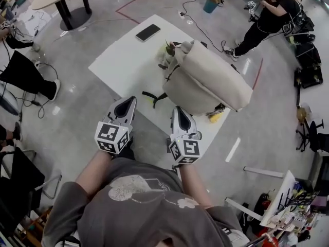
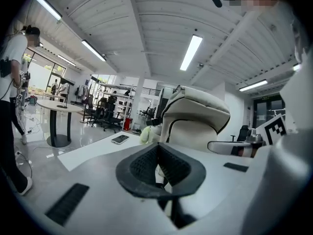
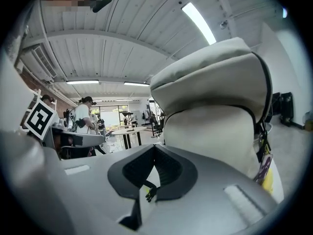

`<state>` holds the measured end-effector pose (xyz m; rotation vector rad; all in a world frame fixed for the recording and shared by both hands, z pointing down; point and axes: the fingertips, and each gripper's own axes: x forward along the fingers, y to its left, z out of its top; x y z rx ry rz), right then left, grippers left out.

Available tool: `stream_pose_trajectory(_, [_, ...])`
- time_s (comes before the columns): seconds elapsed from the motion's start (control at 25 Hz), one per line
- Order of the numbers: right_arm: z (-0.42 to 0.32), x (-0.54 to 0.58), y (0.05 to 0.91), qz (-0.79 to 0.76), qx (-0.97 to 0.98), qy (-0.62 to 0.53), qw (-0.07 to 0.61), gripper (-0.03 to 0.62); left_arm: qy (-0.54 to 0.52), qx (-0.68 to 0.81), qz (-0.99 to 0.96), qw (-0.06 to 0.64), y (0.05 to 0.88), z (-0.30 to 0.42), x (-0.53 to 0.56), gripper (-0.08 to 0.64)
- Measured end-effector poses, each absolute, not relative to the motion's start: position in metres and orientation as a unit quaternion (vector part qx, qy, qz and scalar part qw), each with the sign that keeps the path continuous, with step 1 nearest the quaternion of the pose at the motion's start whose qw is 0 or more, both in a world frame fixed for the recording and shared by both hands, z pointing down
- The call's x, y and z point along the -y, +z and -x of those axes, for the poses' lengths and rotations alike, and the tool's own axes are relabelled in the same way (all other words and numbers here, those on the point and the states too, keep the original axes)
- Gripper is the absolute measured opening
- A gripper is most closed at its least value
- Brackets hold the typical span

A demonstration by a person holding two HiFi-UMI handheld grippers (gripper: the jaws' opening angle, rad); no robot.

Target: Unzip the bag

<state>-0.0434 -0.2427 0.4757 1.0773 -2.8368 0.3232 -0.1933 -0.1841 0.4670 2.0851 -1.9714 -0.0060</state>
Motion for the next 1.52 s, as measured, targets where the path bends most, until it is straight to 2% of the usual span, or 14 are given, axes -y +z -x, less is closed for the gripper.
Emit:
stream_pose_trajectory(0.4, [0.100, 0.273, 0.507, -0.417, 0.900, 0.109, 0.069, 0.000, 0.003, 0.593, -0.790, 0.160, 0.493, 0.220, 0.226, 0.006])
stream_pose_trajectory(0.88, [0.124, 0.342, 0.541, -0.529, 0.834, 0.111, 0.112, 0.002, 0.015, 0.518, -0.838, 0.173, 0.510, 0.246, 0.307, 0.006])
stream_pose_trajectory(1.08, [0.126, 0.359, 0.563, -0.545, 0.816, 0.124, 0.146, 0.080, 0.019, 0.503, -0.844, 0.185, 0.525, 0.246, 0.321, 0.006])
stream_pose_trajectory(1.16, [0.129, 0.364, 0.570, -0.547, 0.813, 0.125, 0.155, 0.092, 0.020, 0.498, -0.846, 0.188, 0.529, 0.243, 0.325, 0.006])
stream_pose_trajectory(1.36, [0.137, 0.379, 0.580, -0.559, 0.805, 0.134, 0.146, 0.092, 0.028, 0.491, -0.850, 0.190, 0.535, 0.238, 0.329, 0.006])
stream_pose_trajectory(1.52, [0.136, 0.384, 0.574, -0.597, 0.780, 0.151, 0.110, 0.092, 0.032, 0.495, -0.847, 0.193, 0.538, 0.242, 0.329, 0.006])
